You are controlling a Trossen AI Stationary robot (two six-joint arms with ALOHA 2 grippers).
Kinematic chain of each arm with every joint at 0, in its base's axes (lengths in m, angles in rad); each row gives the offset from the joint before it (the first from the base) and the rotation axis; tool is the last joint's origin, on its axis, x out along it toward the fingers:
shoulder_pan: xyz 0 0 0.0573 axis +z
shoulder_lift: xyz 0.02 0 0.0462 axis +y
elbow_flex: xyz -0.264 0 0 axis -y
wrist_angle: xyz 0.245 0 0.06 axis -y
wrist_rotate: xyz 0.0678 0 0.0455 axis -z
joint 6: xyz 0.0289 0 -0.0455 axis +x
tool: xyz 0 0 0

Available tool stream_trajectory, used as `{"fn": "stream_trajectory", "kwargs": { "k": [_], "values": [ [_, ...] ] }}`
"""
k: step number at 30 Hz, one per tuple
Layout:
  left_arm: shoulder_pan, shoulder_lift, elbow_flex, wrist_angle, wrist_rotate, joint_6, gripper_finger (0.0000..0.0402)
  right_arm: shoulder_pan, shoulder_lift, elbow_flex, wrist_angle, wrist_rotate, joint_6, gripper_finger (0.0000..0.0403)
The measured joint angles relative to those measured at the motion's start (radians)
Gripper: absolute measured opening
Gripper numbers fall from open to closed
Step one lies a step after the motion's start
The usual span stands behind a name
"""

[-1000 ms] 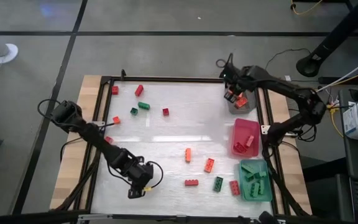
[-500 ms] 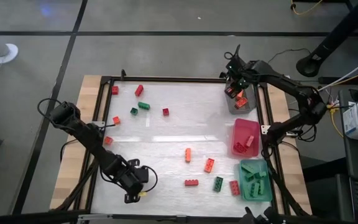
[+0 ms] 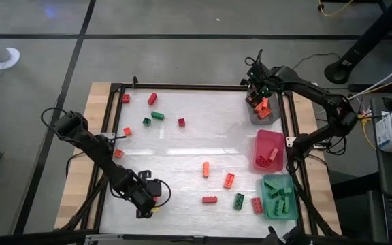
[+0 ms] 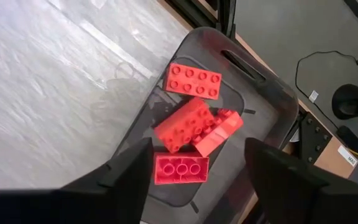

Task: Sort blocks
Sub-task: Put the orange game piece into the black bin

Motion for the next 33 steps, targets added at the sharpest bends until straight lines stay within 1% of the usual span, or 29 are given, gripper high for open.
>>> {"fn": "stream_trajectory", "kwargs": {
  "k": [4, 11, 16, 21, 24, 29, 31, 33],
  "values": [
    [0.000, 0.000, -0.038, 0.047, 0.000, -0.013, 0.0198, 0.000, 0.000, 0.000, 0.000, 0.001, 0.001, 0.0257],
    [0.000, 0.001, -0.071, 0.084, 0.000, -0.015, 0.0198, 0.000, 0.000, 0.000, 0.000, -0.001, 0.001, 0.0256],
    [0.000, 0.001, -0.121, 0.185, 0.000, -0.015, 0.0198, 0.000, 0.000, 0.000, 0.002, -0.035, 0.002, 0.0255],
    [0.003, 0.001, -0.142, 0.196, 0.000, -0.013, 0.0198, 0.000, 0.000, 0.000, 0.003, -0.039, 0.007, 0.0255],
    [0.004, 0.010, -0.156, 0.198, -0.007, -0.011, 0.0198, 0.000, 0.000, 0.000, 0.005, -0.100, 0.030, 0.0255],
    [0.007, 0.041, -0.160, 0.203, -0.024, -0.003, 0.0197, 0.017, 0.001, 0.000, 0.035, -0.257, 0.030, 0.0255],
    [0.009, 0.041, -0.161, 0.204, -0.028, 0.015, 0.0189, 0.043, 0.001, 0.000, 0.064, -0.305, 0.019, 0.0255],
    [0.014, 0.035, -0.162, 0.206, -0.044, 0.030, 0.0171, 0.086, 0.001, 0.000, 0.105, -0.347, -0.002, 0.0255]
  ]
}}
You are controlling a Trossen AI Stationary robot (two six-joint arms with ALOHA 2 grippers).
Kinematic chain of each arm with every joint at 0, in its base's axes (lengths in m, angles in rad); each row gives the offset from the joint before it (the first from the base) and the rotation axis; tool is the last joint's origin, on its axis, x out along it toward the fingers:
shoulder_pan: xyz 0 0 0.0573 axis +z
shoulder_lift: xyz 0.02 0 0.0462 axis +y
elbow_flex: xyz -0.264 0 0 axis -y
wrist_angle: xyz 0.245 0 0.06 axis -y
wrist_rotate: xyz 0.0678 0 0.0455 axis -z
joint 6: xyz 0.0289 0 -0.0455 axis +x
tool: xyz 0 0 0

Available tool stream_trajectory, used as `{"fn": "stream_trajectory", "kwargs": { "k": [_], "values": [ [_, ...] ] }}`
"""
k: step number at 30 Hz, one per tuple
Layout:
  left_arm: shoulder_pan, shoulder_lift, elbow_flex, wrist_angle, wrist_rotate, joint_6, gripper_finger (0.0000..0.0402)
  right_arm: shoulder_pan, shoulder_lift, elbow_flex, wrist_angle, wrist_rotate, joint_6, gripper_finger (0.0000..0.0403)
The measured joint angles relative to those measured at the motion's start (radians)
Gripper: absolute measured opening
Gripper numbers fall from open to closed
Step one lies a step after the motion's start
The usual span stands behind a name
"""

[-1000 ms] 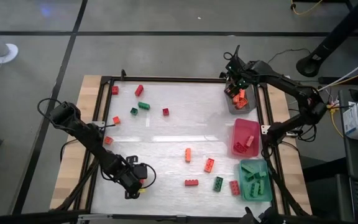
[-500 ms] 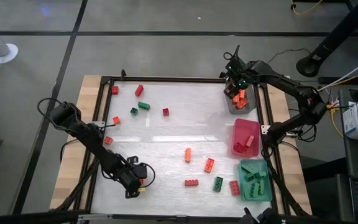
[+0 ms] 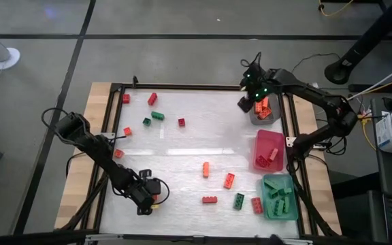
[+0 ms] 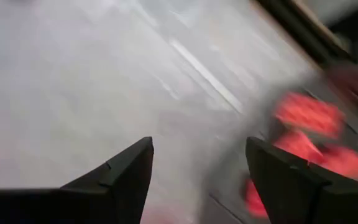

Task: Sort blocks
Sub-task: Put the orange game piece into the black bin

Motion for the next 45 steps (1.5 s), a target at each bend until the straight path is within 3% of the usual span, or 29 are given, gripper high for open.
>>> {"fn": "stream_trajectory", "kwargs": {
  "k": [4, 12, 18, 26, 32, 38, 45],
  "values": [
    [0.025, -0.011, -0.004, 0.032, -0.002, 0.040, 0.0125, 0.128, 0.000, 0.000, 0.116, -0.051, -0.055, 0.0255],
    [0.110, -0.015, -0.005, 0.218, -0.021, 0.134, 0.0123, 0.466, 0.000, 0.000, 0.329, -0.039, -0.165, 0.0255],
    [0.193, -0.018, -0.004, 0.448, 0.025, 0.279, 0.0130, 0.721, 0.000, 0.000, 0.399, 0.075, -0.171, 0.0255],
    [0.325, -0.018, -0.004, 0.768, 0.198, 0.443, 0.0134, 1.005, 0.000, 0.000, 0.484, 0.297, -0.211, 0.0255],
    [0.419, -0.019, -0.003, 0.949, 0.263, 0.459, 0.0135, 1.105, 0.000, 0.000, 0.583, 0.332, -0.218, 0.0255],
    [0.476, -0.020, -0.002, 1.115, 0.319, 0.459, 0.0136, 1.112, 0.038, 0.000, 0.623, 0.322, -0.218, 0.0255],
    [0.495, -0.020, 0.016, 1.105, 0.326, 0.474, 0.0136, 1.112, 0.122, 0.000, 0.719, 0.339, -0.319, 0.0255]
  ]
}}
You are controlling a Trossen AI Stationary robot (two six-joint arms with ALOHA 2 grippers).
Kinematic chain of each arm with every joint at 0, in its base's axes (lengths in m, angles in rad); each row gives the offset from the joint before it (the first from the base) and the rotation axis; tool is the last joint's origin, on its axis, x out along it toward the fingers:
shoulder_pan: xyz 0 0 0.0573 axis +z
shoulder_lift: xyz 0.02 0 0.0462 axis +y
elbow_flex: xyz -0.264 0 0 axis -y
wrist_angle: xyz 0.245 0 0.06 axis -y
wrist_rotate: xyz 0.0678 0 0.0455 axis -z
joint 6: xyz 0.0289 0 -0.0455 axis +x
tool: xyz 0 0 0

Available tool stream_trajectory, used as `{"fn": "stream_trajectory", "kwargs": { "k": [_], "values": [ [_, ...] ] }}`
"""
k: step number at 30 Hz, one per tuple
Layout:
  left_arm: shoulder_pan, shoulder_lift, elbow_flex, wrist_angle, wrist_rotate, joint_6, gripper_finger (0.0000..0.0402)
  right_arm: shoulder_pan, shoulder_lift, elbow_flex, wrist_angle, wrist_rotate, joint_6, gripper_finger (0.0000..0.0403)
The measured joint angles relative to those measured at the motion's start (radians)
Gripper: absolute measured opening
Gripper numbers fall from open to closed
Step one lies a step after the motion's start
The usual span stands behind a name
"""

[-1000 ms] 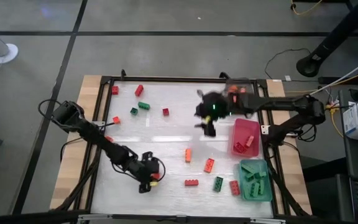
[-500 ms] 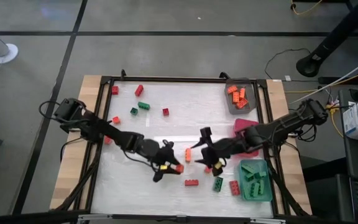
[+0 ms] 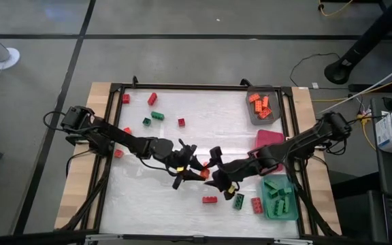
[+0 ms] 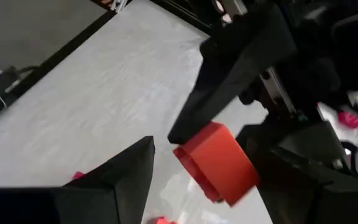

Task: Sort blocks
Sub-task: Put the orange game piece into the black bin

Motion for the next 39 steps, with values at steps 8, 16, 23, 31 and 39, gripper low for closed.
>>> {"fn": "stream_trajectory", "kwargs": {
  "k": [8, 16, 23, 31, 39],
  "values": [
    [-0.001, 0.000, 0.001, -0.015, 0.017, 0.017, 0.0136, 0.000, 0.023, 0.000, 0.039, -0.006, -0.055, 0.0236],
    [-0.002, 0.000, 0.001, -0.015, 0.022, 0.038, 0.0136, 0.000, 0.022, 0.000, 0.032, -0.009, -0.060, 0.0143],
    [-0.001, 0.000, 0.001, -0.013, 0.018, 0.032, 0.0153, 0.000, 0.023, 0.000, 0.032, -0.010, -0.064, 0.0120],
    [0.020, -0.001, 0.001, -0.054, 0.012, 0.091, 0.0213, 0.000, 0.023, 0.000, 0.008, 0.013, -0.055, 0.0102],
    [0.110, 0.000, 0.001, -0.249, 0.013, 0.136, 0.0234, -0.012, 0.002, -0.001, -0.168, 0.152, -0.012, 0.0110]
  ]
}}
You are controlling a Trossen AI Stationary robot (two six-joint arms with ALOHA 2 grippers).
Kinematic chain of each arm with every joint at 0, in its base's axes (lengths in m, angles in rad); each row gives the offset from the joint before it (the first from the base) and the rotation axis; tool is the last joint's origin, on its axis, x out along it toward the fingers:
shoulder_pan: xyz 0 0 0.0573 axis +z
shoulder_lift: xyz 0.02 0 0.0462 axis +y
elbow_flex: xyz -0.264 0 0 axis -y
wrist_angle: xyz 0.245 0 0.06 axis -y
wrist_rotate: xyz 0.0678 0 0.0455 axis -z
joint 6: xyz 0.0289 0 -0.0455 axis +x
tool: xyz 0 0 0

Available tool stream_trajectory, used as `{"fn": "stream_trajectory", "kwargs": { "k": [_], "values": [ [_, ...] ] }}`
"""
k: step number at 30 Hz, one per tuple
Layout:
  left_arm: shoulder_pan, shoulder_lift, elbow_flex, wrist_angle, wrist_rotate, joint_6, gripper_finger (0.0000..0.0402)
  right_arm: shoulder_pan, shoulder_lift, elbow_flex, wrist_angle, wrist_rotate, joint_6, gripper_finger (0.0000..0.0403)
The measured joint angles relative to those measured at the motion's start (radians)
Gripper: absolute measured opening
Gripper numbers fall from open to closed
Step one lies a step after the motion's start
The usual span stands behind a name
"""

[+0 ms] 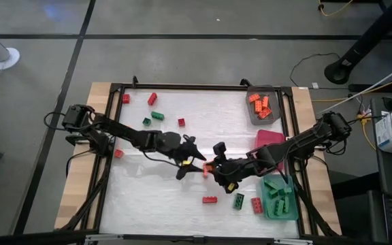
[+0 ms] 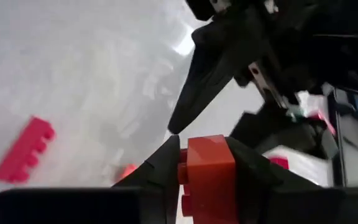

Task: Sort blocks
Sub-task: Put the orange game piece into the black bin

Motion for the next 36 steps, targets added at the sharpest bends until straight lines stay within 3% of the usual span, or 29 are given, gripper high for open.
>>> {"fn": "stream_trajectory", "kwargs": {
  "k": [10, 22, 31, 36],
  "values": [
    [0.149, 0.000, 0.000, -0.290, -0.009, 0.107, 0.0235, -0.142, -0.015, 0.000, -0.307, 0.125, 0.073, 0.0103],
    [0.324, 0.000, 0.000, -0.712, -0.011, -0.044, 0.0235, -0.545, -0.015, 0.000, -0.676, 0.143, 0.118, 0.0114],
    [0.368, 0.000, 0.000, -0.858, -0.016, -0.019, 0.0235, -0.918, -0.015, 0.000, -0.679, 0.101, 0.116, 0.0115],
    [0.368, -0.041, 0.007, -0.919, -0.140, -0.008, 0.0235, -1.066, -0.015, 0.000, -0.662, -0.019, 0.118, 0.0115]
  ]
}}
